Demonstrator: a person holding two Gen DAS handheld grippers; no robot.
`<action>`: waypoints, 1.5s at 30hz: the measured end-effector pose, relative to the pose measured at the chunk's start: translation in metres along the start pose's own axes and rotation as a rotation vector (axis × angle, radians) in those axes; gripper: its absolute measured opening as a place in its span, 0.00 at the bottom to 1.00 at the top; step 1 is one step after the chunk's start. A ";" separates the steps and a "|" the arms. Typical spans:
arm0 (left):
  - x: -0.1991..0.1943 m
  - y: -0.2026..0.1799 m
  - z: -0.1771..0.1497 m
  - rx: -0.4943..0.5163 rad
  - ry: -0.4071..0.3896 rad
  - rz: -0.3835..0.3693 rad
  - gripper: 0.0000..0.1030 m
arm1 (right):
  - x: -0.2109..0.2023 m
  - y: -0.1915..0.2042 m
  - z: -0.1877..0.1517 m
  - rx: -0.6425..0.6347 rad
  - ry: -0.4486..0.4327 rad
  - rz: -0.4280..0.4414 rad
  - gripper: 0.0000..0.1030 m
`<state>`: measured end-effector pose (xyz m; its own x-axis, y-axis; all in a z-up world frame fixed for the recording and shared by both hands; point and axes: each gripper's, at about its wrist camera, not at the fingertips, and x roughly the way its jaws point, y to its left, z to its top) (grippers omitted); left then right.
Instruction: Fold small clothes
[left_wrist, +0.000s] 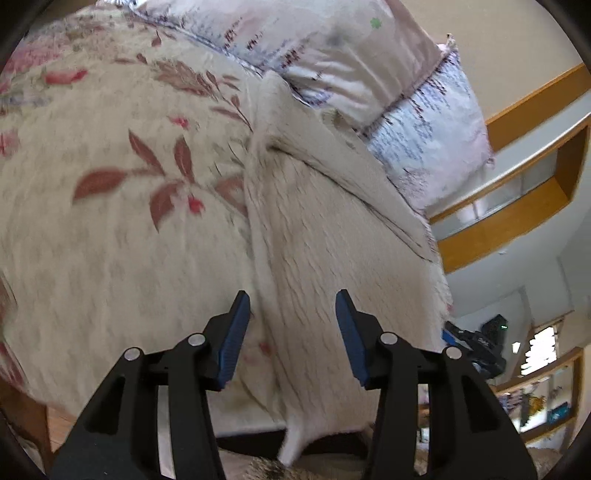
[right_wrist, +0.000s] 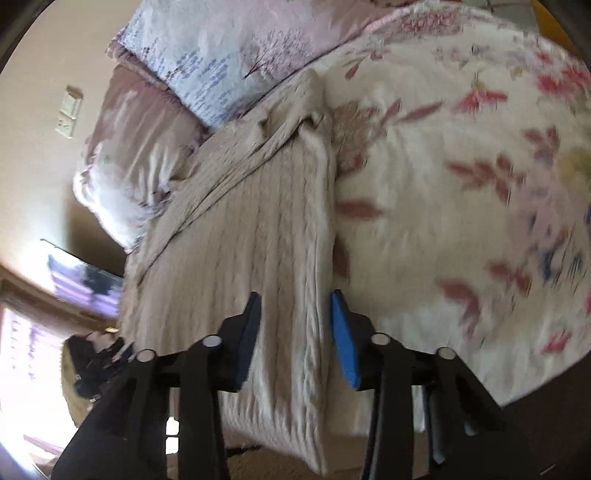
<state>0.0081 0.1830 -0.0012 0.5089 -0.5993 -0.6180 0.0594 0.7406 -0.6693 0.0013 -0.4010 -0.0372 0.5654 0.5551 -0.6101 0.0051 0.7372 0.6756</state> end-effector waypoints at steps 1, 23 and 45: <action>0.001 -0.001 -0.007 0.000 0.017 -0.024 0.40 | -0.001 0.000 -0.006 0.002 0.021 0.035 0.34; 0.000 -0.020 -0.055 0.076 0.107 -0.141 0.06 | -0.037 0.054 -0.040 -0.245 -0.090 0.084 0.08; -0.057 -0.088 0.047 0.311 -0.359 0.097 0.06 | -0.072 0.121 0.007 -0.502 -0.645 -0.079 0.08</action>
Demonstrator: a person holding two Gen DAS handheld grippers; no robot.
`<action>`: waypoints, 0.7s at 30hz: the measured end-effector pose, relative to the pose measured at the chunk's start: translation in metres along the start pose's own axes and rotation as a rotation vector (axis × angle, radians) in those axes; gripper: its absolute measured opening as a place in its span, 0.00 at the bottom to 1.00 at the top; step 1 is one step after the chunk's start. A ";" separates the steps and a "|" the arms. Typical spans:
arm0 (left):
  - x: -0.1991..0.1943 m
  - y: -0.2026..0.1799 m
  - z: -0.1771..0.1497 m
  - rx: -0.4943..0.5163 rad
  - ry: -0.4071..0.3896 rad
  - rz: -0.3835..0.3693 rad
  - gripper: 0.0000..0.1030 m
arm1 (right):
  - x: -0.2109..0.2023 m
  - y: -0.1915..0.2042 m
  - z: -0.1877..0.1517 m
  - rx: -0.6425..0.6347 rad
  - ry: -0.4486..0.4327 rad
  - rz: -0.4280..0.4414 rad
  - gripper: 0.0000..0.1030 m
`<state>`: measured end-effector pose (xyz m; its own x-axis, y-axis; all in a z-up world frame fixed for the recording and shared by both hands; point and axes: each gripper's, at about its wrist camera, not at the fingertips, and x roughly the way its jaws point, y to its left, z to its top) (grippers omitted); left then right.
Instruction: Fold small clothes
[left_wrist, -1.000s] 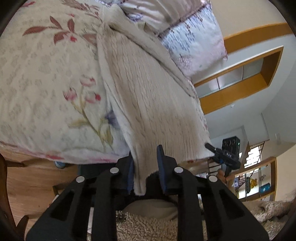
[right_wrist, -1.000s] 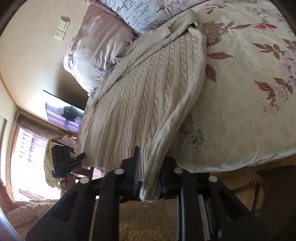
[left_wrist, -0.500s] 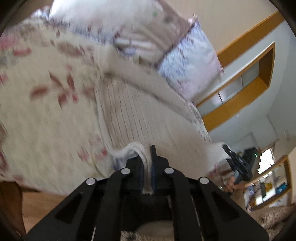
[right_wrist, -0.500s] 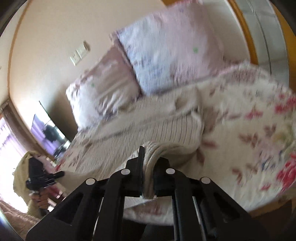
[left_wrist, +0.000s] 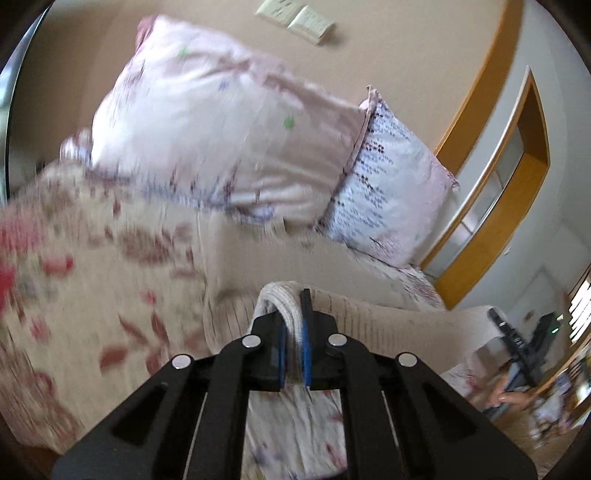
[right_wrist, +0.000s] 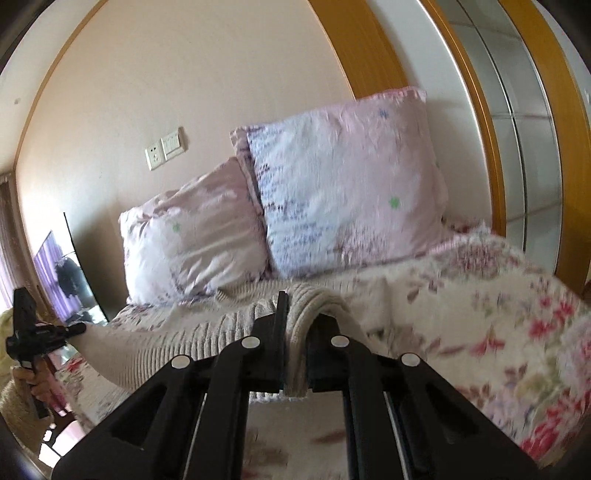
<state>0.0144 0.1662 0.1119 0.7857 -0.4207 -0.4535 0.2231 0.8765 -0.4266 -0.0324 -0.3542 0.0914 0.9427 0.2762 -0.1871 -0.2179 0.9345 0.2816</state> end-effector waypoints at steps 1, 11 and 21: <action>0.003 -0.006 0.009 0.034 -0.018 0.023 0.06 | 0.004 0.002 0.006 -0.016 -0.015 -0.011 0.08; 0.062 -0.013 0.088 0.067 -0.076 0.094 0.06 | 0.065 0.016 0.054 -0.114 -0.049 -0.083 0.08; 0.215 0.055 0.101 -0.152 0.142 0.177 0.06 | 0.210 -0.037 0.035 0.105 0.277 -0.180 0.08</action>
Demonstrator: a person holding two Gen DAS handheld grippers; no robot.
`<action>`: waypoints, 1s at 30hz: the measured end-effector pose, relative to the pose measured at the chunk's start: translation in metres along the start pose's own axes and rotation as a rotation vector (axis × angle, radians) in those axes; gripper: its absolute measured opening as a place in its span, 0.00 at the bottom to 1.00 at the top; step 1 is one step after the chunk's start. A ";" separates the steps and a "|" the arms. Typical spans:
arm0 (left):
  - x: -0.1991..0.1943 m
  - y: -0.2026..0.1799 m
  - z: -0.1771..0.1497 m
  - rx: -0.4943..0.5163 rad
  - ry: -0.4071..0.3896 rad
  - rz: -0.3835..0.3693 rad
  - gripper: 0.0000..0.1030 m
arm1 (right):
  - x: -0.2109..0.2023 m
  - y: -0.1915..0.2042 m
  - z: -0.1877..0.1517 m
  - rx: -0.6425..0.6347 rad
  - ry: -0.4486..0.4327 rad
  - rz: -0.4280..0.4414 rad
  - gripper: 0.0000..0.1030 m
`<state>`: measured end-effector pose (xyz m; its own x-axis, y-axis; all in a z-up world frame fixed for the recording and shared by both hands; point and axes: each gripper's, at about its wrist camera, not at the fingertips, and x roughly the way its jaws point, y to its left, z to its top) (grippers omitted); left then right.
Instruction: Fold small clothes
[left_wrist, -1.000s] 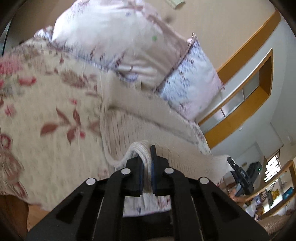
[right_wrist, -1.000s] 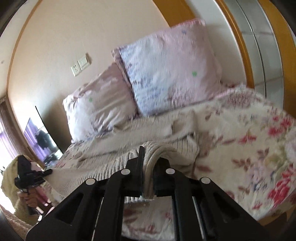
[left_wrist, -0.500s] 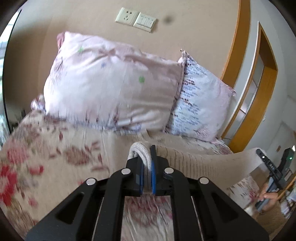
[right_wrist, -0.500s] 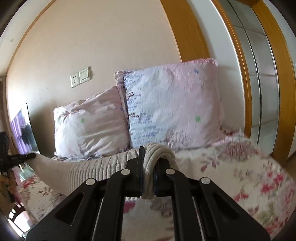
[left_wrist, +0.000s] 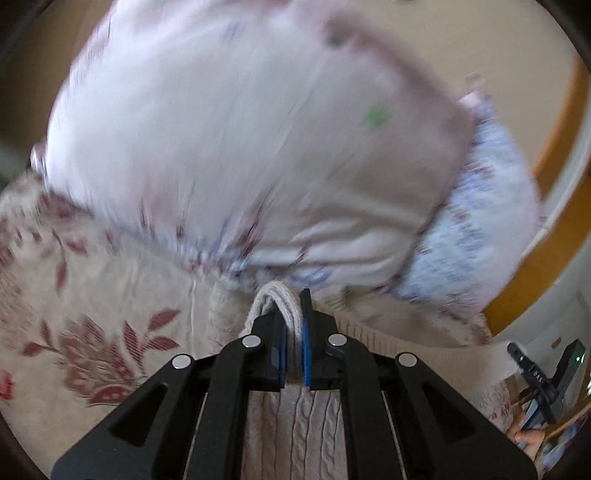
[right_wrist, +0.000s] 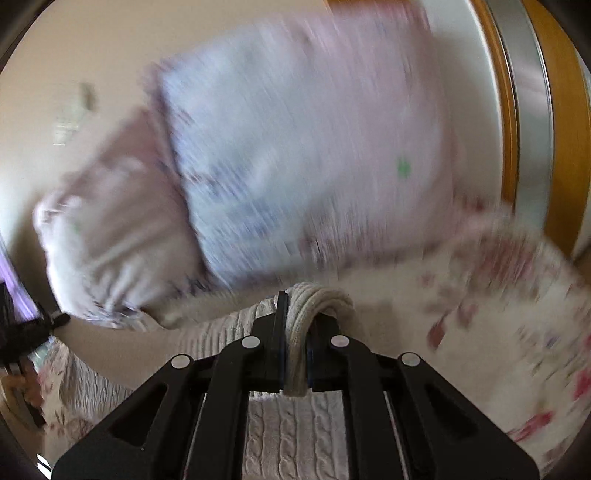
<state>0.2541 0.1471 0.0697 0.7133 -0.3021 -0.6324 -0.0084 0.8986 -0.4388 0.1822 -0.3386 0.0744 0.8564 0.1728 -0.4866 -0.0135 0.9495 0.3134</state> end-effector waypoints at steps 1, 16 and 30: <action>0.013 0.005 -0.001 -0.023 0.031 0.007 0.06 | 0.015 -0.005 -0.002 0.033 0.046 -0.007 0.08; 0.016 0.019 0.017 -0.102 0.038 -0.046 0.53 | 0.042 -0.037 0.004 0.217 0.112 0.040 0.57; -0.022 0.033 -0.045 0.019 0.190 0.010 0.42 | 0.002 -0.062 -0.039 0.086 0.205 -0.024 0.40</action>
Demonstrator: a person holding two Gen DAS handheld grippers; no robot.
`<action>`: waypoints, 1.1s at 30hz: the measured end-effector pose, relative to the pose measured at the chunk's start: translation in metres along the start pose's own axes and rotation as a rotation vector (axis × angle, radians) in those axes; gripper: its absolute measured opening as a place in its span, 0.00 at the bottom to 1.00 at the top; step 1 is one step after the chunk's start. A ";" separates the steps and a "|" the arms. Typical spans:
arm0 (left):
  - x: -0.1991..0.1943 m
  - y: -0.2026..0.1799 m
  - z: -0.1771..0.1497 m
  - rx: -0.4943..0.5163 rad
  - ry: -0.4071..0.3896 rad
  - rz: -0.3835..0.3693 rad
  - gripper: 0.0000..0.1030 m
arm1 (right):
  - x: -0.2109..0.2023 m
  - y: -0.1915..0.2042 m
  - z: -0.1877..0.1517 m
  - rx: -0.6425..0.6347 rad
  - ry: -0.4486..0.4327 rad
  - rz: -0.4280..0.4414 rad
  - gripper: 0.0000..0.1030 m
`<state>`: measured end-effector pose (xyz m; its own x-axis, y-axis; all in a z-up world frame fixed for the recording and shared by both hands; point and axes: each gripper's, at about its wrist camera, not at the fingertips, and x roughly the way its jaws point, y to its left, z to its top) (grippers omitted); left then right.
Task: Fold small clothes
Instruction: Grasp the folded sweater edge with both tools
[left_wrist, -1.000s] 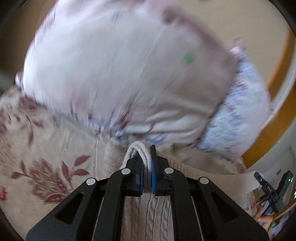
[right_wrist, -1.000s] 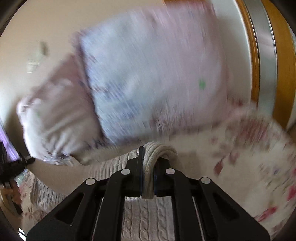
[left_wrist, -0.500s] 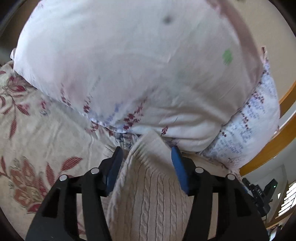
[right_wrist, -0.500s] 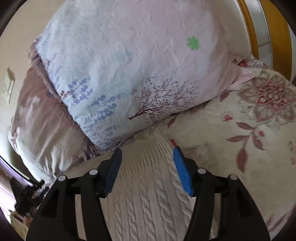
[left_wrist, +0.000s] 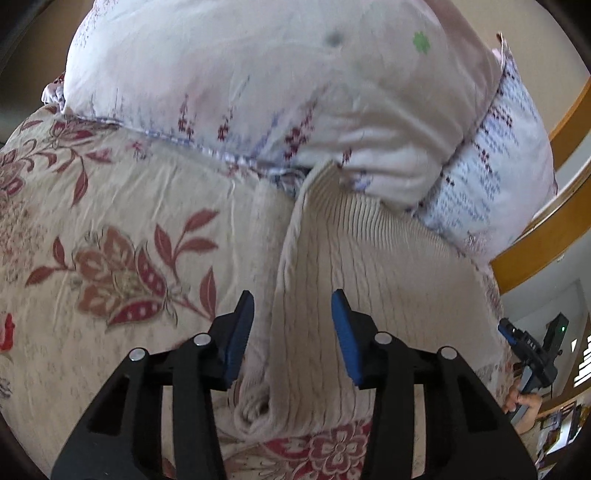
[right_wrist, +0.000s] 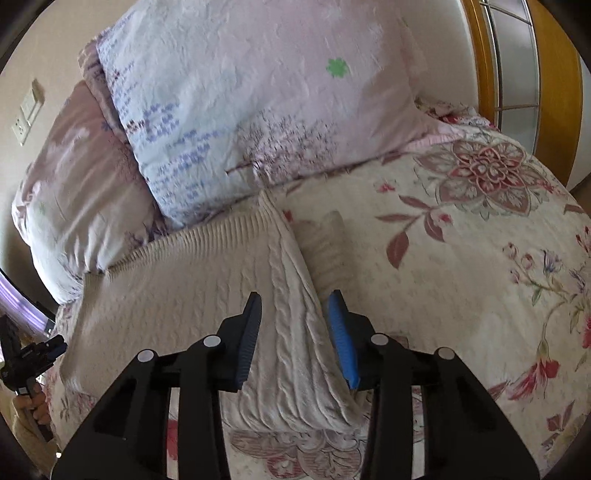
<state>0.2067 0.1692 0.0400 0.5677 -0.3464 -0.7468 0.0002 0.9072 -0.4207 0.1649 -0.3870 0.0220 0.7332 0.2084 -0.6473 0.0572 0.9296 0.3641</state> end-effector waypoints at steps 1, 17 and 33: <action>0.001 0.000 -0.003 0.005 0.003 0.008 0.42 | 0.001 0.000 -0.001 -0.001 0.004 -0.002 0.40; 0.009 0.009 -0.013 -0.010 0.043 -0.014 0.10 | -0.003 0.002 -0.009 -0.019 0.014 0.031 0.11; -0.003 0.014 -0.029 0.047 0.043 -0.028 0.07 | -0.001 0.007 -0.023 -0.093 0.045 -0.139 0.10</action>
<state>0.1810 0.1756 0.0214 0.5310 -0.3807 -0.7571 0.0547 0.9070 -0.4177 0.1495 -0.3741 0.0097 0.6913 0.0872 -0.7173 0.0913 0.9742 0.2064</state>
